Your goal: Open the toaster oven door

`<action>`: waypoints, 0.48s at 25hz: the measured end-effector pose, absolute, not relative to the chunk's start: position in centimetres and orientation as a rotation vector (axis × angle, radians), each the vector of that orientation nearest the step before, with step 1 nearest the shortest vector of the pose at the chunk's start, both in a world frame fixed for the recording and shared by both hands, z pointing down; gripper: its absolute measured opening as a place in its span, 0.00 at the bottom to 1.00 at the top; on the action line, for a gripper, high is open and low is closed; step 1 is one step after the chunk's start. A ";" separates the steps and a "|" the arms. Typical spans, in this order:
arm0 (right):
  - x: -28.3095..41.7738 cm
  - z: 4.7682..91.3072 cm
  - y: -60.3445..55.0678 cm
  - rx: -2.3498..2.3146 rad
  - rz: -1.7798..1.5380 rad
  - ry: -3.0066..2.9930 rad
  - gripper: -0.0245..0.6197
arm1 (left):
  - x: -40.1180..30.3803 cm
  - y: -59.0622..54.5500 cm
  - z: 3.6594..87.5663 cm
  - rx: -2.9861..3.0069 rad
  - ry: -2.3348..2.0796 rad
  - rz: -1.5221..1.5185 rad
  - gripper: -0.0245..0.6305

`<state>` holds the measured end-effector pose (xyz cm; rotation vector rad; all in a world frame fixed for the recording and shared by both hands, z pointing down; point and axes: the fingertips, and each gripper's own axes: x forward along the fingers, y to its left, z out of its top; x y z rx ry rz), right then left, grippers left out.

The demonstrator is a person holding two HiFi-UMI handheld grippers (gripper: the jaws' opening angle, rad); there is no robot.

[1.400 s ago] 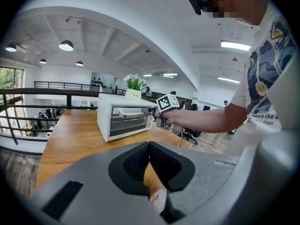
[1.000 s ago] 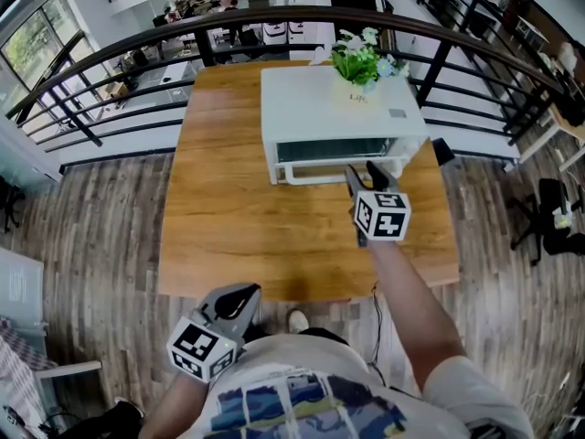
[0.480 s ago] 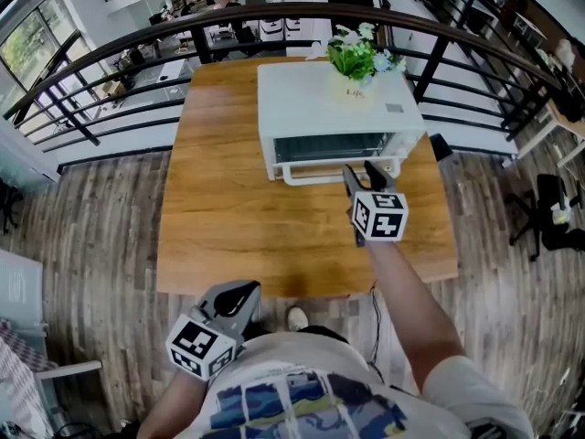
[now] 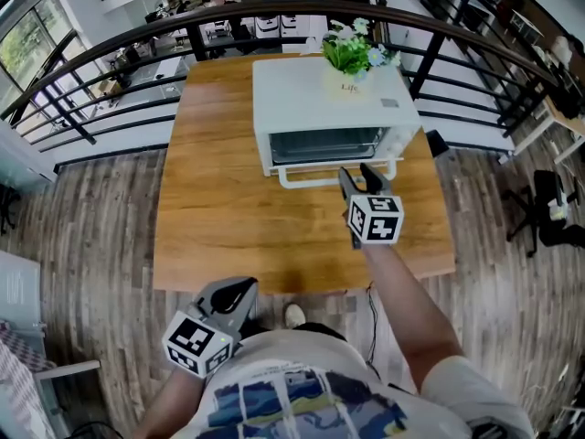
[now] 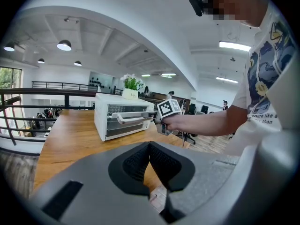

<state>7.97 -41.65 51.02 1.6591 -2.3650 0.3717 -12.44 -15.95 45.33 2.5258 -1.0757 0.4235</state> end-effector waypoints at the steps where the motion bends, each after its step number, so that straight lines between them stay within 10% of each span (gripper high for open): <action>1: 8.0 51.1 -41.5 1.659 0.373 -2.364 0.34 | -12.4 -15.9 45.3 2.526 -1.077 0.423 0.04; 12: 8.2 52.2 -40.0 1.657 0.381 -2.356 0.34 | -12.3 -14.8 45.5 2.520 -1.077 0.428 0.04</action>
